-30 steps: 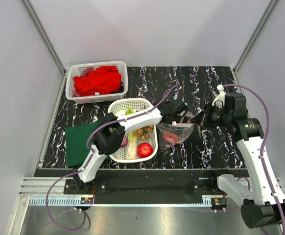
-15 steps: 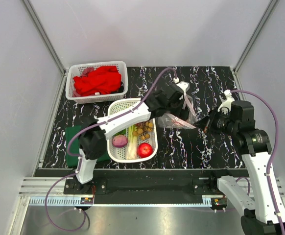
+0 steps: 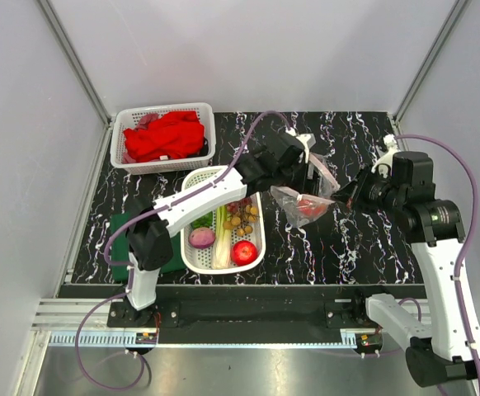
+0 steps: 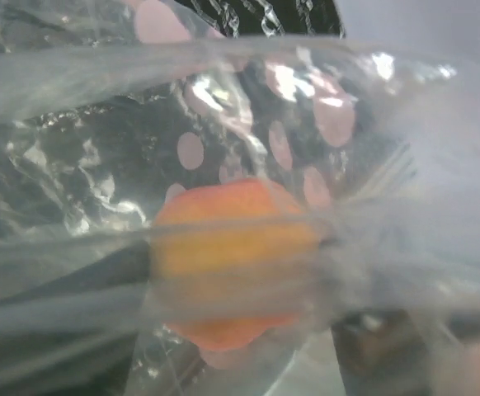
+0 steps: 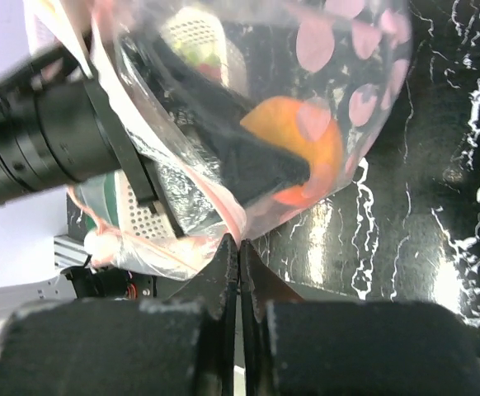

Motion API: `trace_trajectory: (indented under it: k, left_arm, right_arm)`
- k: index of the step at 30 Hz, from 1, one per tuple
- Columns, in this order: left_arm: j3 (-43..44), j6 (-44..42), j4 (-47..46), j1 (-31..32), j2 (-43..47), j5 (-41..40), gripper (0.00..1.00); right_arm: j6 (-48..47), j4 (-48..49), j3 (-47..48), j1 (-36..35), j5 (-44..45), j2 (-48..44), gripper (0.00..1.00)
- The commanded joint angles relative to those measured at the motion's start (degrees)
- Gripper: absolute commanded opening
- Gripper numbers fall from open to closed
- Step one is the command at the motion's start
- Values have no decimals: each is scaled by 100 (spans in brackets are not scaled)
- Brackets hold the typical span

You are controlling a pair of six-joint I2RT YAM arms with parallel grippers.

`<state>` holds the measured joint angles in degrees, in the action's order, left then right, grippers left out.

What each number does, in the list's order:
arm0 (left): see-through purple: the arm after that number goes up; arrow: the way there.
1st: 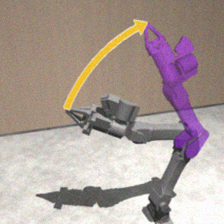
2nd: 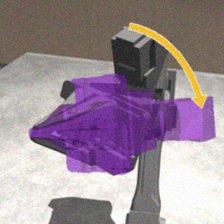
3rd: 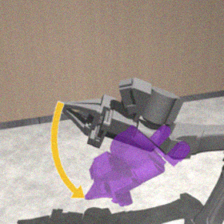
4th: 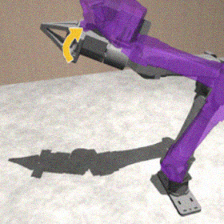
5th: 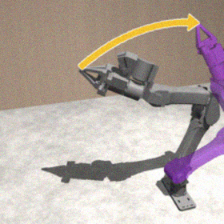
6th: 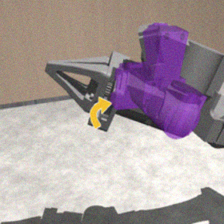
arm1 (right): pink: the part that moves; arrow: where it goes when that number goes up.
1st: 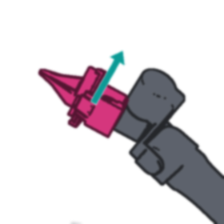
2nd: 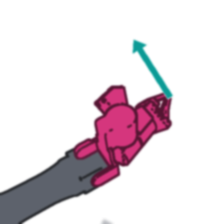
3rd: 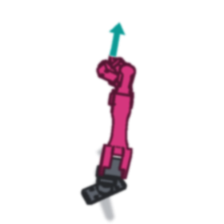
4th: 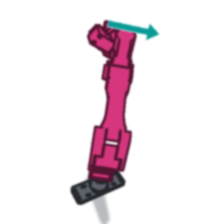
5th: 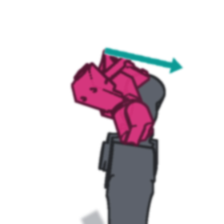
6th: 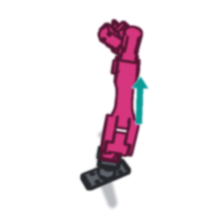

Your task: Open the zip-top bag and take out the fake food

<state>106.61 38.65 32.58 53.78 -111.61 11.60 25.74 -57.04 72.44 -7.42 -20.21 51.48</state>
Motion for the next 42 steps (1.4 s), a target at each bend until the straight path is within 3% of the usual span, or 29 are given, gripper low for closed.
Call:
trace_trajectory:
  k: [1, 5, 11, 18, 21, 27, 33, 36, 37, 40, 42]
  left_arm:
    - [1, -436, 337, 245, 219, -507, 0]
    - [264, -947, 1055, 449, 114, -1142, 0]
    - [360, -1429, 1303, 669, 280, -2160, 0]
    - [571, -1931, 1269, 801, 483, -3031, 0]
    - [1288, -1775, 1601, 731, 256, -3014, 0]
    - [2915, -141, 2621, 388, -465, -2347, 0]
    - [2699, 1345, 2412, 133, -370, -1195, 0]
    - [2270, 1969, 1877, 89, -195, -493, 0]
    - [2085, 2197, 1309, 89, -99, -361, 0]
    - [1153, 2052, -97, 124, 323, 18, 0]
    - [1563, 1490, 255, 403, 368, -900, 0]
  right_arm:
    - [-235, -510, 656, 21, 579, 405, 0]
    - [-288, -519, 1068, 21, 676, 748, 0]
    - [-473, -712, 1649, 21, 790, 1249, 0]
    - [-455, -757, 1370, 21, 282, 1295, 0]
    - [-447, -555, 860, 21, -140, 891, 0]
    - [-412, -449, 507, 13, -528, 424, 0]
    - [-411, -379, 692, 13, -247, 634, 0]
    - [-306, -107, 771, 13, -221, 810, 0]
    - [-306, -71, 841, 13, -273, 871, 0]
    - [-262, -123, 955, 13, -396, 969, 0]
    - [-227, -246, 999, 13, -212, 925, 0]
